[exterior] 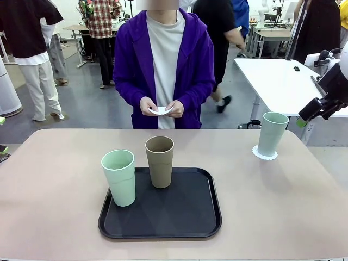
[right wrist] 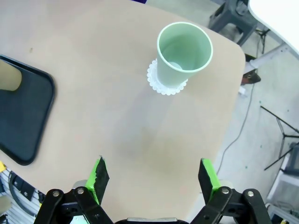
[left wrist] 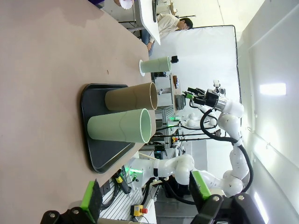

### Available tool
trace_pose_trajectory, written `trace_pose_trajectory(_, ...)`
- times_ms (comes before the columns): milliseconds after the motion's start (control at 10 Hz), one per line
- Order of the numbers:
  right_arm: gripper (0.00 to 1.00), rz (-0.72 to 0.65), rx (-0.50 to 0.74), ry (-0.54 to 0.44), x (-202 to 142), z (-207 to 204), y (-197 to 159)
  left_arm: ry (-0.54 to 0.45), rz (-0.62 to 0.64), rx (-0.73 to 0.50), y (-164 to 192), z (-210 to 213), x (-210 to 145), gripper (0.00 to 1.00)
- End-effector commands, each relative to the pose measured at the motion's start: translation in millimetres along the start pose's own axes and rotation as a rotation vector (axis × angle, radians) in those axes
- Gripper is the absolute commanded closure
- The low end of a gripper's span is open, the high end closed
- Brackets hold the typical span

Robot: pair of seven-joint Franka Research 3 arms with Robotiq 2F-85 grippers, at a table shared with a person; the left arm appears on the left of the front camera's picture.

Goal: Place coasters on the table and set cups on them.
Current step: Take one Reusable plastic cup from the Flat Tray and place it on a coaster set by the human.

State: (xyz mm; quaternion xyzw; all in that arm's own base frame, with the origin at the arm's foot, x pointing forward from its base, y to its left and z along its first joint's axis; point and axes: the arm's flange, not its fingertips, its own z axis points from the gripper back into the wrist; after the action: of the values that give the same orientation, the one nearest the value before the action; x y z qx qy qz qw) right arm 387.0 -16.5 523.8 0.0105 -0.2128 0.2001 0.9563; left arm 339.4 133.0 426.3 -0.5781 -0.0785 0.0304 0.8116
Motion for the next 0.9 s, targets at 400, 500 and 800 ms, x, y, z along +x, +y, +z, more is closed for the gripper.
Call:
trace_pose_trajectory(400,0.00,-0.335,0.442,0.209,-29.1,9.4,-88.9,-0.005,-0.005,-0.014,-1.6,1.2,-1.1,0.00)
trace_pose_trajectory(500,0.00,-0.401,0.642,0.197,-34.8,5.4,-122.4,-0.005,-0.005,-0.014,-1.6,1.2,-1.1,0.00)
trace_pose_trajectory(800,0.00,-0.414,1.014,0.006,-63.3,-35.7,-180.9,-0.005,-0.005,-0.014,-1.6,1.2,-1.1,0.00)
